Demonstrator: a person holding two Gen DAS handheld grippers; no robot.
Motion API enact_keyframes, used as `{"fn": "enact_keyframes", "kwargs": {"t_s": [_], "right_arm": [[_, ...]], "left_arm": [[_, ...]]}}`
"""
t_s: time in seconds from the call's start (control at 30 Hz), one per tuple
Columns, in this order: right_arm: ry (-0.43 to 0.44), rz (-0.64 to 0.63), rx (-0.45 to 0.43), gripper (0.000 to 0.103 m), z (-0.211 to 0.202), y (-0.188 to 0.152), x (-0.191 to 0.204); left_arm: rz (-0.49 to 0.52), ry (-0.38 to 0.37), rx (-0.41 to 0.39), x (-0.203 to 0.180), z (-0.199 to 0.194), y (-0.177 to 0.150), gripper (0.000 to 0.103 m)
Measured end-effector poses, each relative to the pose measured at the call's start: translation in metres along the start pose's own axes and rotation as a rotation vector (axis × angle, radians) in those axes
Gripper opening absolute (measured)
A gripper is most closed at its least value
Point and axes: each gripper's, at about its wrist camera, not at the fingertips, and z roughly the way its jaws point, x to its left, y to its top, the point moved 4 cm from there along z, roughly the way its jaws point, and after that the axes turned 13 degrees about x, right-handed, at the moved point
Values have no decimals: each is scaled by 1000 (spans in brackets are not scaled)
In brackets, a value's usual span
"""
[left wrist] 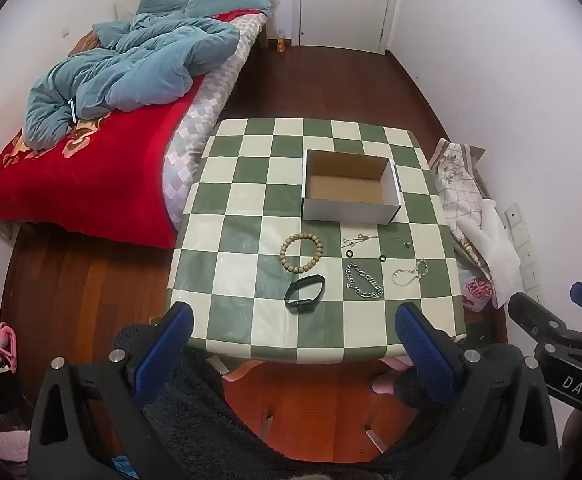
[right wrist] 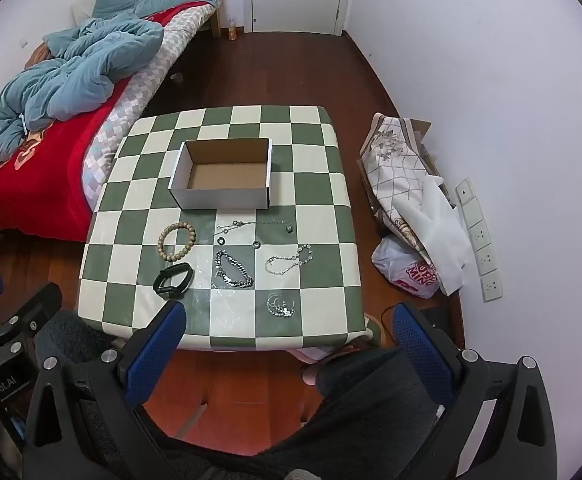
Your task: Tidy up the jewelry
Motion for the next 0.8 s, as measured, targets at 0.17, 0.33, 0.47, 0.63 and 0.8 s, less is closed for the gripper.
{"fn": "enact_keyframes", "kwargs": {"t_s": [0.17,0.33,0.47,0.63,0.8], "right_arm": [[8,0,-3,103,0,0,0],[6,1,-3,103,-1,0,-1],[6,0,-4,103,-2,0,0],[7,-2,-2,103,-3,-1,0],[13,-7,0,103,-6,-1,0]], "left_arm": [[-3,-1,1,1,1,1,103],[3,1,-4,-2,0,1,103],[4,-1,-3,-8,-6,2,103],[1,0,-5,-10,-7,4,103],[6,0,-6,-9,-8,4,103]]}}
